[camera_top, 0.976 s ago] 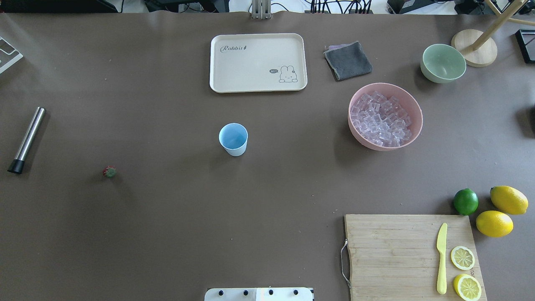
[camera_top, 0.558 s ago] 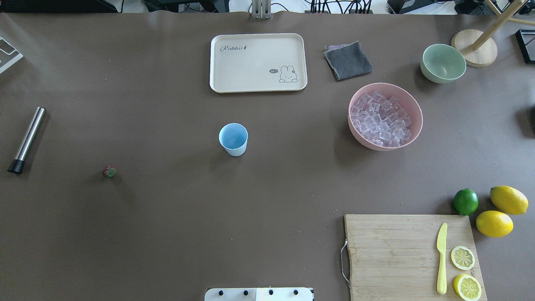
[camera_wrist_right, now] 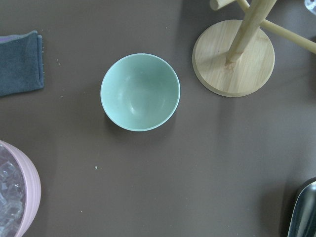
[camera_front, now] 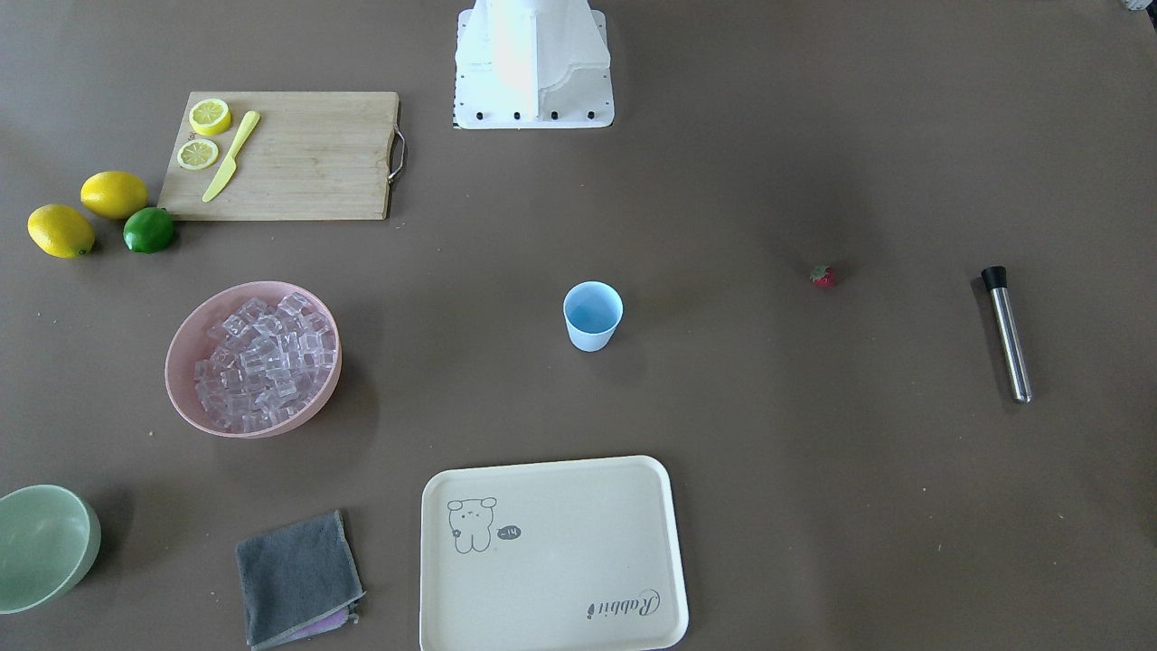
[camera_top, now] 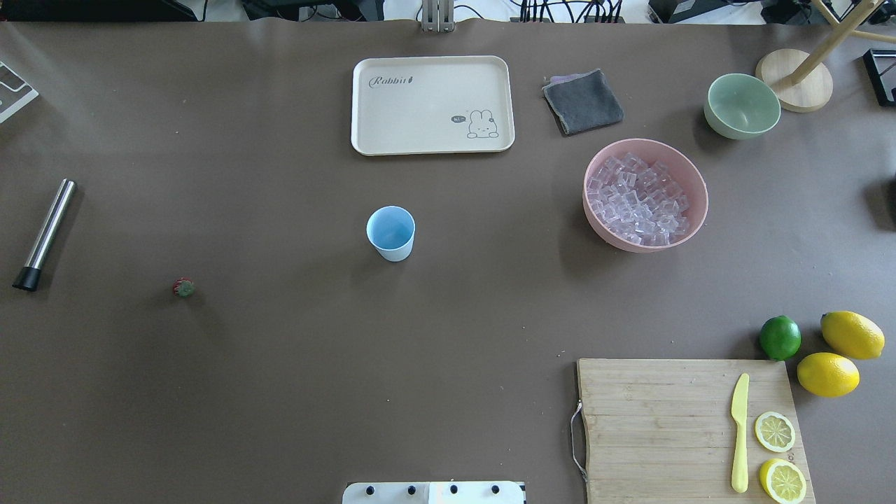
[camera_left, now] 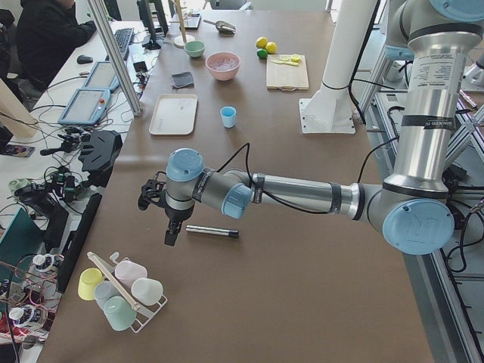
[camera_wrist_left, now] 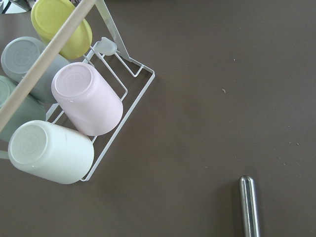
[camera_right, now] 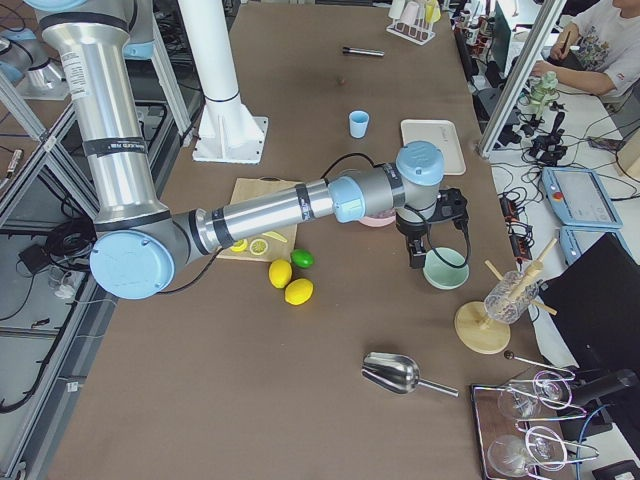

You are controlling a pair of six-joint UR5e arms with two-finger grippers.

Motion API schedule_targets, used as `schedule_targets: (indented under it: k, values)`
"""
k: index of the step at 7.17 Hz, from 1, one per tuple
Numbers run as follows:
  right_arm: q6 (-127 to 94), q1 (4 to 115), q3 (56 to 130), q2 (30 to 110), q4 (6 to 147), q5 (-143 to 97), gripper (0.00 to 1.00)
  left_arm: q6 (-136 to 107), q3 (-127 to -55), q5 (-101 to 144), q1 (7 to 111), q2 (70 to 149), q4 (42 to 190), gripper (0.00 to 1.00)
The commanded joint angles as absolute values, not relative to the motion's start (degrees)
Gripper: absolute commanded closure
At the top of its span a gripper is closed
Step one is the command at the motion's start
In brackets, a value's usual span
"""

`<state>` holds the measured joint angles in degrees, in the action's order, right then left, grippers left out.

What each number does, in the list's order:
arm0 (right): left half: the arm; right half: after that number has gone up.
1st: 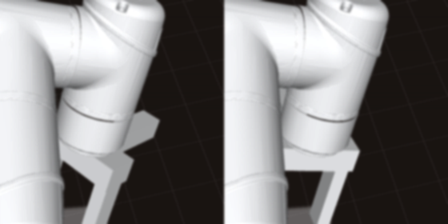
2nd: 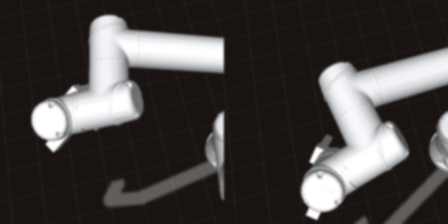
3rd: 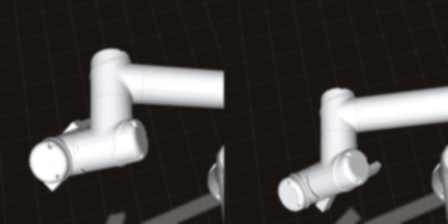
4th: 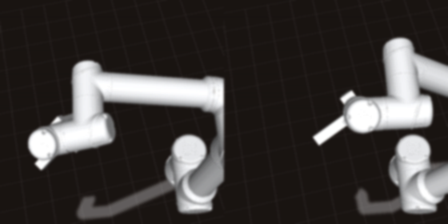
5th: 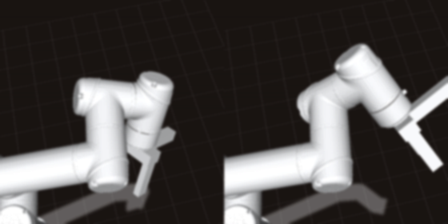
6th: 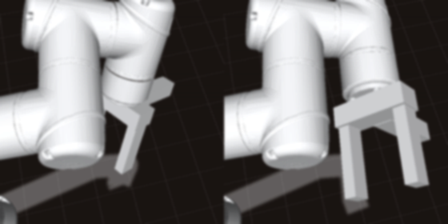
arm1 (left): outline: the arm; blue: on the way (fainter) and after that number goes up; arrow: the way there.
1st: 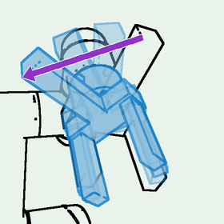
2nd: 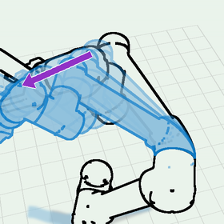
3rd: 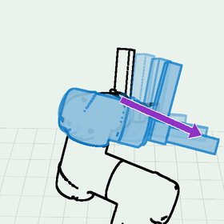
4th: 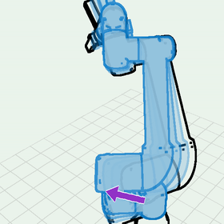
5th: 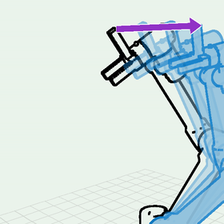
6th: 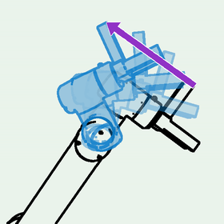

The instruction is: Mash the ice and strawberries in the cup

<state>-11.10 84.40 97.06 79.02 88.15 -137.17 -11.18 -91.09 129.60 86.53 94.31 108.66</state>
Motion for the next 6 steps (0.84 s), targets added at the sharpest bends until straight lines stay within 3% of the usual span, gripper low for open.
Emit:
schedule_targets:
  k: [1, 6]
  values:
    - [-11.07, 83.85, 97.12, 78.84, 88.15, -136.84, 0.01, -11.25, -91.14, 130.25, 86.48, 93.87, 109.07, 0.02]
    - [-13.88, 82.36, 97.30, 79.46, 88.24, -137.20, 0.01, -11.87, -93.08, 133.59, 86.31, 97.63, 107.23, 0.02]
